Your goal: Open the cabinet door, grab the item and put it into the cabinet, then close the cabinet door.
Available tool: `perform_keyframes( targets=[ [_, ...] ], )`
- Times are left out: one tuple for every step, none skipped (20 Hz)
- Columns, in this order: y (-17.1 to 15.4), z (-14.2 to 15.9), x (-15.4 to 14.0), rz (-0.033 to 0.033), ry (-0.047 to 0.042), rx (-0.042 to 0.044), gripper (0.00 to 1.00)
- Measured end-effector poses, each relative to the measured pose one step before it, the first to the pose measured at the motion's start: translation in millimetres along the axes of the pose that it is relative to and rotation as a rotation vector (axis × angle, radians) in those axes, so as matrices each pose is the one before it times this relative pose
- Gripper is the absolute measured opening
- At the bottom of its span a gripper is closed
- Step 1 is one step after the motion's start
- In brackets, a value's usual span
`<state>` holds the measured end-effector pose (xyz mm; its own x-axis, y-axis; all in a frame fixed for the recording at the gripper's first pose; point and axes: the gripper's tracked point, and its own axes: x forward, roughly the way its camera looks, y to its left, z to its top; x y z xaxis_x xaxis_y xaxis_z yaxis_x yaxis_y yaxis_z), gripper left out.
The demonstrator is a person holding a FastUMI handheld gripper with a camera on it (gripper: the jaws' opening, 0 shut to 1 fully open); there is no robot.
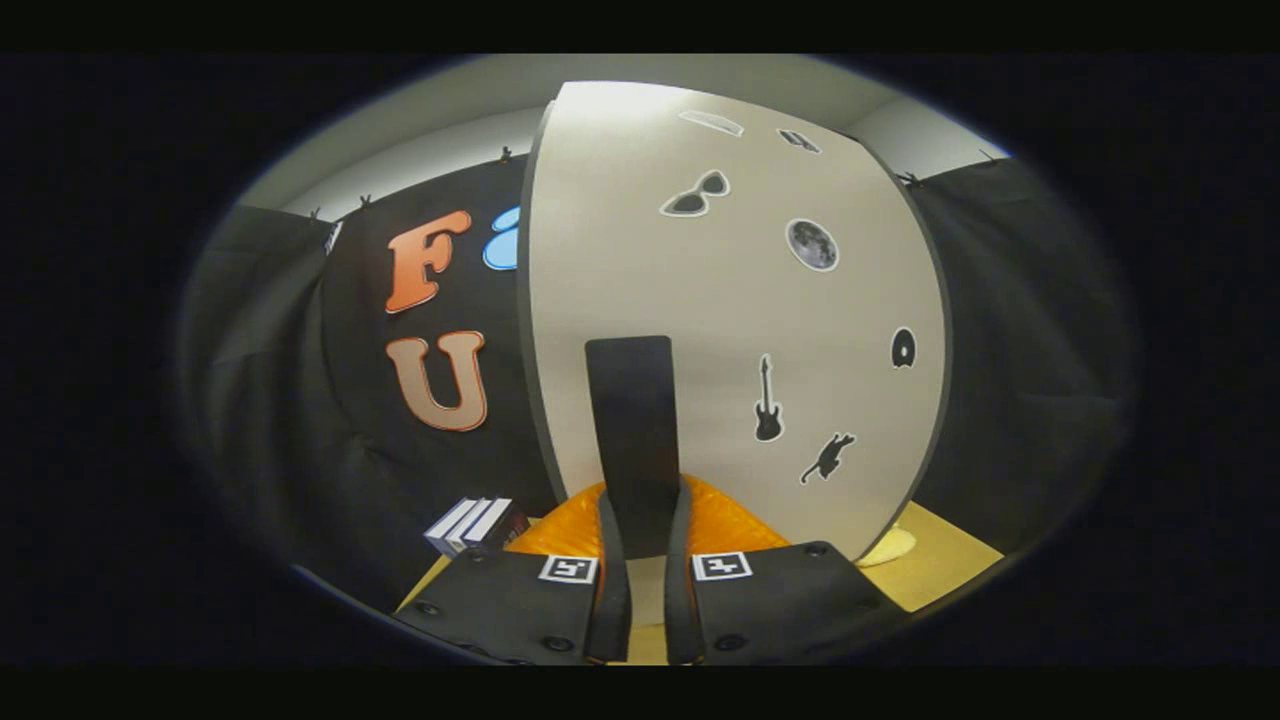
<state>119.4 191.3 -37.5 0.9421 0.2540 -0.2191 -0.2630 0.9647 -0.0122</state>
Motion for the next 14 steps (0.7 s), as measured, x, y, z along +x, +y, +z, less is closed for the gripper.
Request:
perform_keyframes(
  targets=[
    [-1.98, 0.95, -4.29, -0.00229, -0.00367, 0.00118, 0.24],
    [-1.7, 0.18, -3.59, -0.00321, -0.00585, 0.00225, 0.24],
    [-1.92, 0.37, -3.53, -0.00024, -0.00629, -0.00046, 0.24],
    [-2.64, -0.11, -2.13, -0.00048, -0.00425, -0.00179, 0.23],
    [-2.33, 0.37, -4.91, 0.00243, -0.00137, 0.00127, 0.23],
    [-1.56, 0.16, -3.59, 0.00335, -0.00088, 0.00843, 0.23],
    [-1.08, -0.27, -5.0, 0.00441, 0.00344, 0.00793, 0.23],
    [-1.23, 0.27, -3.76, 0.00265, -0.00188, 0.01183, 0.22],
    [-2.68, 0.27, -2.84, -0.0028, 0.00001, 0.00111, 0.22],
    [-2.06, -0.38, -1.75, -0.00793, -0.00342, -0.00304, 0.22],
    [-3.03, 0.03, -2.13, -0.0121, -0.00296, -0.00586, 0.22],
    [-2.96, 0.33, -1.78, -0.01517, -0.00213, -0.00517, 0.21],
    [-5.19, 0.72, -1.31, -0.01558, -0.00373, -0.00301, 0.21],
    [-4.42, 0.39, -1.59, -0.01523, -0.00358, 0.00044, 0.21]
  ],
)
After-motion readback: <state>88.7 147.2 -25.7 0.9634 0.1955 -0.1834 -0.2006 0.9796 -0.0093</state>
